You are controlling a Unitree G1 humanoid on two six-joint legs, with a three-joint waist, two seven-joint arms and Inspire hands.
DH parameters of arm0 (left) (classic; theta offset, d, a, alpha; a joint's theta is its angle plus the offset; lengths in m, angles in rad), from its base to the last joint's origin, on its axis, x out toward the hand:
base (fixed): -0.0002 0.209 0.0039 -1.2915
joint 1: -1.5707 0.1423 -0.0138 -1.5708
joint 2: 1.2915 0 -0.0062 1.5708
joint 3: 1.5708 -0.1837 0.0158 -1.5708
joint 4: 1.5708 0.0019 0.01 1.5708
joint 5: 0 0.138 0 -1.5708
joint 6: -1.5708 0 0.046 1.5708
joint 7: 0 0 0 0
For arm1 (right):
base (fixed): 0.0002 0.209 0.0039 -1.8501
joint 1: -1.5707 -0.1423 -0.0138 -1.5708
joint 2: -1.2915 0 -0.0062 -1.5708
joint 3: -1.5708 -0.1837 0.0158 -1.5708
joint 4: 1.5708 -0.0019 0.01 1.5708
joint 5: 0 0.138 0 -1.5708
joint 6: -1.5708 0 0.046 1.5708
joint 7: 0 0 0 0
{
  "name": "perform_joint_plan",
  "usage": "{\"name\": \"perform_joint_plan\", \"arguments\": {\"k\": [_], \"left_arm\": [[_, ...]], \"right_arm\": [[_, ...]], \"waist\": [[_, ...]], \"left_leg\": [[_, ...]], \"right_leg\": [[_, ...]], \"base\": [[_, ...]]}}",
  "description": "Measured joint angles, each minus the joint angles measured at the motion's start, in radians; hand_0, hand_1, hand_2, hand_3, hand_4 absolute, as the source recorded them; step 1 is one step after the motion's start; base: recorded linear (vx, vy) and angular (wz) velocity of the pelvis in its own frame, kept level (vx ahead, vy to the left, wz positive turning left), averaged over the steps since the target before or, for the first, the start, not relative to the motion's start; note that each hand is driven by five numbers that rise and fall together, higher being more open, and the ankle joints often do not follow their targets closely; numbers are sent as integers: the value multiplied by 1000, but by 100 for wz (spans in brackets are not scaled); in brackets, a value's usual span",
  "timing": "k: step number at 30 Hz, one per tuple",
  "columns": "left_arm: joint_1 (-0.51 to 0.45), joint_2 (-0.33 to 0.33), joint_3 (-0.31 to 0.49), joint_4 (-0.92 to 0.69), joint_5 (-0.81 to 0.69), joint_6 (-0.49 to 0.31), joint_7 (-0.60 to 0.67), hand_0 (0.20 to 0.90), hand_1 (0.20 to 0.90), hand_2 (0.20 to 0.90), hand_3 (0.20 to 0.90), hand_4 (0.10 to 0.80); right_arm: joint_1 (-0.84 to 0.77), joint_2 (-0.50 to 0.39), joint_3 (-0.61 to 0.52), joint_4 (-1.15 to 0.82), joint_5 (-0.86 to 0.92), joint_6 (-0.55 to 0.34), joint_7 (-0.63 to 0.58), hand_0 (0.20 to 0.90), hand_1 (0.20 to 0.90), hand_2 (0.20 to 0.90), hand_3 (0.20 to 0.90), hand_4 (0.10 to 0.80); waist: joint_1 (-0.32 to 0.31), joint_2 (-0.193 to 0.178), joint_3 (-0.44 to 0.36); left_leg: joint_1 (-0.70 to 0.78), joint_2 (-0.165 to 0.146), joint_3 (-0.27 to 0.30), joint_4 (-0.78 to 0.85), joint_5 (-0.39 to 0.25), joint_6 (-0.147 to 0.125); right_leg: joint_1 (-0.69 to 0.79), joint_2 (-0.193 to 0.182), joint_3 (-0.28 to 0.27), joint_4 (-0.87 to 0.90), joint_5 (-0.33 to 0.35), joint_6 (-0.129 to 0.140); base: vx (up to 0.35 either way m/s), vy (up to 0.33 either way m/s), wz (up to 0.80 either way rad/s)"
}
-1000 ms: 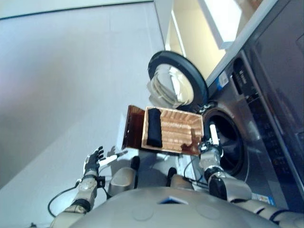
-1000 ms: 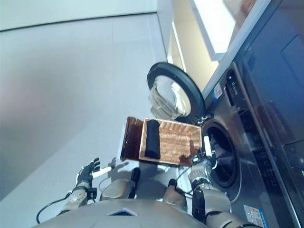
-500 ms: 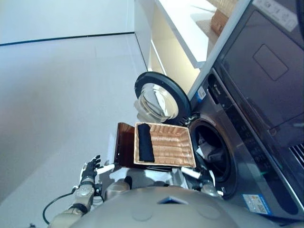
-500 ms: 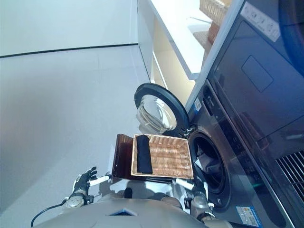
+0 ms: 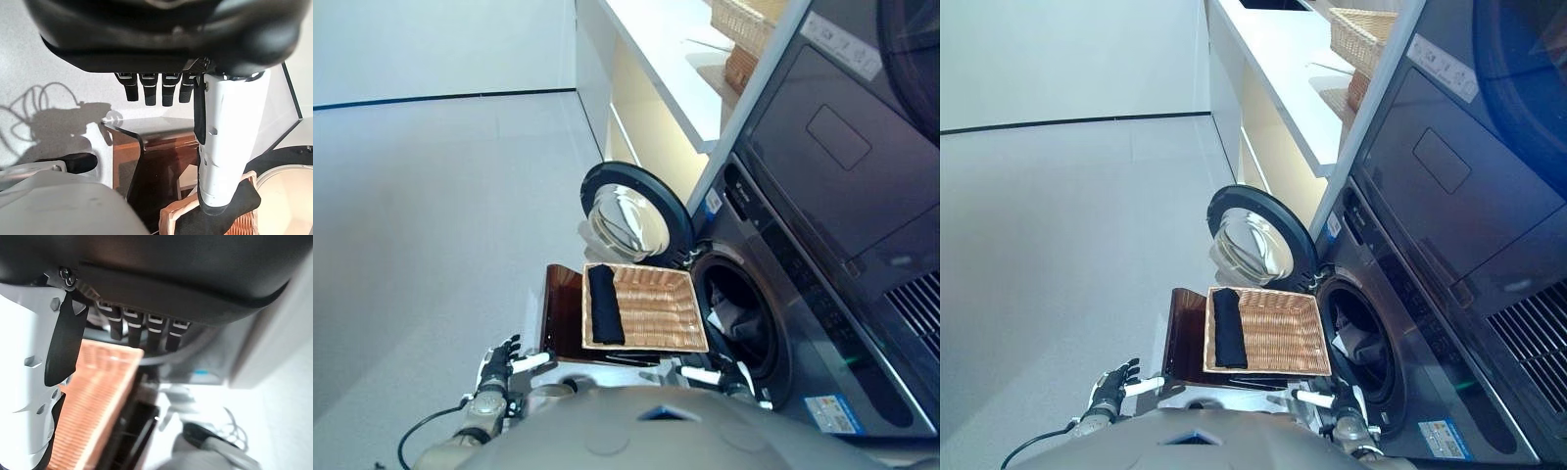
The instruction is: Pick up the clothes and place them into the washing machine
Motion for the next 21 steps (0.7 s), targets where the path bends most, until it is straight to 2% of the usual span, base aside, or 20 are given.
{"name": "perform_joint_plan", "arguments": {"k": [3,4,5,6,7,8,9,10,11,12,13,14,15,16,17,19,20,21], "left_arm": [[-1,10,0,0,0,0,3,900,900,900,900,800],[-3,13,1,1,0,1,4,900,900,900,900,800],[-15,13,0,1,0,2,7,900,900,900,900,800],[-19,14,0,1,0,2,11,900,900,900,900,800],[-25,12,0,1,0,3,13,900,900,900,900,800],[-41,14,-1,1,1,5,11,900,900,900,900,800],[-51,15,-3,1,2,7,11,900,900,900,900,800],[-59,20,-1,-2,2,9,14,900,900,900,900,800],[-66,32,4,-1,2,9,17,900,900,900,900,800],[-72,47,4,-1,2,10,19,900,900,900,900,800],[-77,59,3,-1,2,10,21,900,900,900,900,800],[-89,76,1,-1,1,10,29,900,900,900,900,800],[-93,80,2,-2,1,9,34,900,900,900,900,800],[-99,79,1,-2,0,9,43,900,900,900,900,800],[-101,77,-1,-2,-1,9,47,900,900,900,900,800],[-87,65,-4,-2,-1,9,56,900,900,900,900,800],[-77,51,-8,0,-4,10,58,900,900,900,900,800],[-75,48,-11,0,-5,11,56,900,900,900,900,800]], "right_arm": [[-32,0,19,-17,-4,0,-2,900,900,900,900,800],[-43,1,25,-17,-8,0,-3,900,900,900,900,800],[-67,-2,30,-21,-9,0,-6,900,900,900,900,800],[-83,-2,41,-18,-18,-2,-11,900,900,900,900,800],[-99,-4,51,-11,-23,0,-17,900,900,900,900,800],[-126,-6,70,-13,-35,2,-28,900,900,900,900,800],[-139,-7,72,-13,-41,3,-28,900,900,900,900,800],[-152,-8,92,-14,-53,4,-30,900,900,900,900,800],[-157,-3,110,-16,-69,6,-28,900,900,900,900,800],[-160,-2,120,-18,-74,7,-28,900,900,900,900,800],[-161,-2,129,-18,-77,8,-30,900,900,900,900,800],[-163,-5,128,-22,-80,14,-45,900,900,900,900,800],[-165,-6,128,-22,-80,16,-49,900,900,900,900,800],[-166,-10,127,-22,-80,22,-50,900,900,900,900,800],[-163,-12,126,-20,-80,23,-50,900,900,900,900,800],[-160,-13,127,-16,-81,24,-50,900,900,900,900,800],[-159,-13,127,-22,-83,24,-50,900,900,900,900,800],[-156,-13,128,-21,-84,22,-54,900,900,900,900,800]], "waist": [[9,-11,10],[11,-13,15],[8,-9,46],[16,-8,53],[19,-4,64],[21,13,95],[19,19,113],[8,41,125],[8,47,126],[7,41,125],[6,33,121],[8,17,111],[8,11,107],[5,-2,98],[7,6,98],[14,19,86],[15,25,87],[8,21,90]], "left_leg": [[0,-4,-2,1,0,1],[-3,-10,-1,7,-4,7],[1,0,-8,23,-16,14],[-5,-10,-7,33,-23,20],[-3,0,-13,38,-24,21],[-8,-3,-15,65,-29,28],[-5,7,-23,73,-32,32],[0,10,-56,71,-31,45],[-4,19,-83,70,-31,45],[-7,17,-98,65,-28,45],[-12,15,-99,64,-25,45],[-35,-1,-112,63,-21,41],[-45,-8,-116,66,-21,41],[-58,-18,-129,62,-19,39],[-58,-15,-139,60,-19,37],[-58,0,-148,58,-12,20],[-68,9,-145,90,-3,-1],[-86,5,-151,151,-32,-16]], "right_leg": [[0,-1,-4,10,2,4],[-1,-2,-6,24,9,13],[-6,0,-6,72,2,1],[-25,-1,-6,115,-2,-5],[-41,2,-6,151,-2,-5],[-82,9,-4,258,6,-10],[-109,10,-1,314,9,-7],[-168,28,-3,412,-24,0],[-175,66,2,406,-58,-31],[-175,92,6,375,-69,-45],[-172,107,14,340,-73,-52],[-168,127,23,251,-71,-56],[-158,128,25,208,-71,-57],[-146,133,46,153,-29,-85],[-136,139,49,138,-17,-96],[-112,156,41,103,-3,-113],[-83,165,23,86,6,-128],[-54,164,5,68,17,-139]], "base": [[-14,78,4],[-20,96,10],[-36,104,5],[-41,142,-1],[-14,105,-2],[66,74,0],[112,24,10],[117,-9,16],[86,-41,27],[85,-72,34],[89,-103,42],[69,-84,46],[122,-145,68],[95,-103,68],[167,-155,73],[159,-157,47],[44,-125,67],[-76,-28,67]]}}
